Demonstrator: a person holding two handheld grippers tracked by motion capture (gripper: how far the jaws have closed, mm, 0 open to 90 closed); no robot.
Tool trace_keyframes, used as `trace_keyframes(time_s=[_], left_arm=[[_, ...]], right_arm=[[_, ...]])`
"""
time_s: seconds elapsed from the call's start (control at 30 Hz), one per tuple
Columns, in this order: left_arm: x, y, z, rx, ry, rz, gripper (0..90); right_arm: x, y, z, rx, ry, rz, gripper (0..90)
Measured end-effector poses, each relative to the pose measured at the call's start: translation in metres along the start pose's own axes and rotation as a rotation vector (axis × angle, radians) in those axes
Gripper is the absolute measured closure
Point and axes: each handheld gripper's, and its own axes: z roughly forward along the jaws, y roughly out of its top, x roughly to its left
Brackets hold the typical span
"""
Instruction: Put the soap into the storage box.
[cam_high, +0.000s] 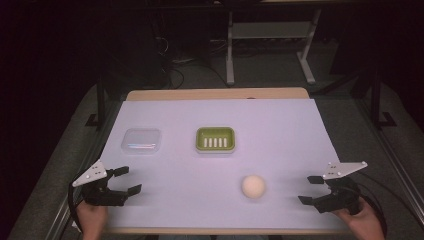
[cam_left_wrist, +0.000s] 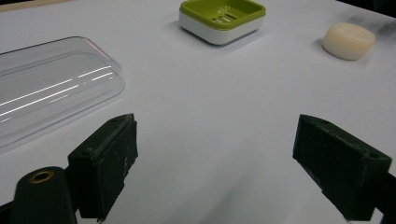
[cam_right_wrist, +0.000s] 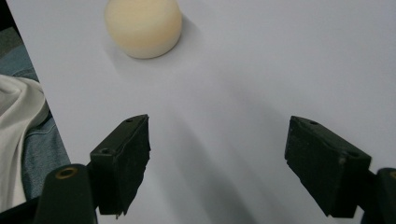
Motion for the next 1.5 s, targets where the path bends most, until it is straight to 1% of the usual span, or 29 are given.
trace_keyframes(time_s=[0.03,0.07,0.1,0.23,0.33,0.37,0.43,0.57,0.6,0.7,0.77,0.87,1.03,1.13,1.3,1.37,1.43,1.5], left_arm=[[0.0,0.0,0.0,0.0,-0.001,-0.002,13.2],[0.0,0.0,0.0,0.0,-0.003,0.0,13.2],[0.0,0.0,0.0,0.0,-0.003,0.001,13.2],[0.0,0.0,0.0,-0.003,-0.007,-0.005,13.2],[0.0,0.0,0.0,-0.007,-0.009,0.007,13.2],[0.0,0.0,0.0,-0.009,-0.009,0.006,13.2],[0.0,0.0,0.0,-0.013,-0.01,0.005,13.2],[-0.001,0.0,0.0,-0.011,-0.015,0.003,13.2],[-0.001,0.0,0.0,-0.009,-0.016,0.003,13.2],[-0.001,0.0,0.0,-0.012,-0.017,0.003,13.2],[-0.001,0.0,0.0,-0.012,-0.016,0.005,13.2],[-0.001,0.0,0.0,-0.016,-0.016,0.004,13.2],[-0.001,0.001,0.0,-0.01,-0.017,0.009,13.2],[-0.002,0.001,0.0,-0.017,-0.017,0.001,13.2],[-0.002,0.001,-0.001,-0.018,-0.016,0.009,13.2],[-0.001,0.001,-0.001,-0.017,-0.016,0.012,13.2],[-0.001,0.001,-0.001,-0.019,-0.018,0.003,13.2],[-0.001,0.001,-0.001,-0.017,-0.019,0.007,13.2]], right_arm=[[0.003,0.003,0.002,0.005,0.005,-0.01,21.5],[0.003,0.003,0.002,0.005,0.005,-0.01,21.5],[0.005,0.005,0.005,0.004,0.01,-0.031,21.5],[0.01,0.01,0.007,0.007,0.011,-0.036,21.4],[0.013,0.013,0.01,0.019,0.007,-0.047,21.7],[0.014,0.015,0.01,0.027,0.007,-0.052,22.2],[0.016,0.017,0.011,0.027,0.012,-0.06,22.1],[0.018,0.02,0.012,0.021,0.013,-0.061,22.2],[0.019,0.022,0.013,0.03,0.022,-0.066,22.2],[0.021,0.025,0.017,0.035,0.027,-0.079,22.2],[0.022,0.026,0.018,0.038,0.028,-0.077,22.2],[0.025,0.029,0.021,0.04,0.037,-0.094,22.3],[0.027,0.031,0.022,0.049,0.044,-0.095,22.3],[0.03,0.032,0.022,0.039,0.054,-0.105,22.3],[0.033,0.035,0.023,0.04,0.062,-0.105,22.2],[0.034,0.036,0.025,0.047,0.064,-0.111,22.2],[0.035,0.038,0.028,0.058,0.068,-0.116,22.2],[0.036,0.039,0.029,0.058,0.071,-0.121,22.2]])
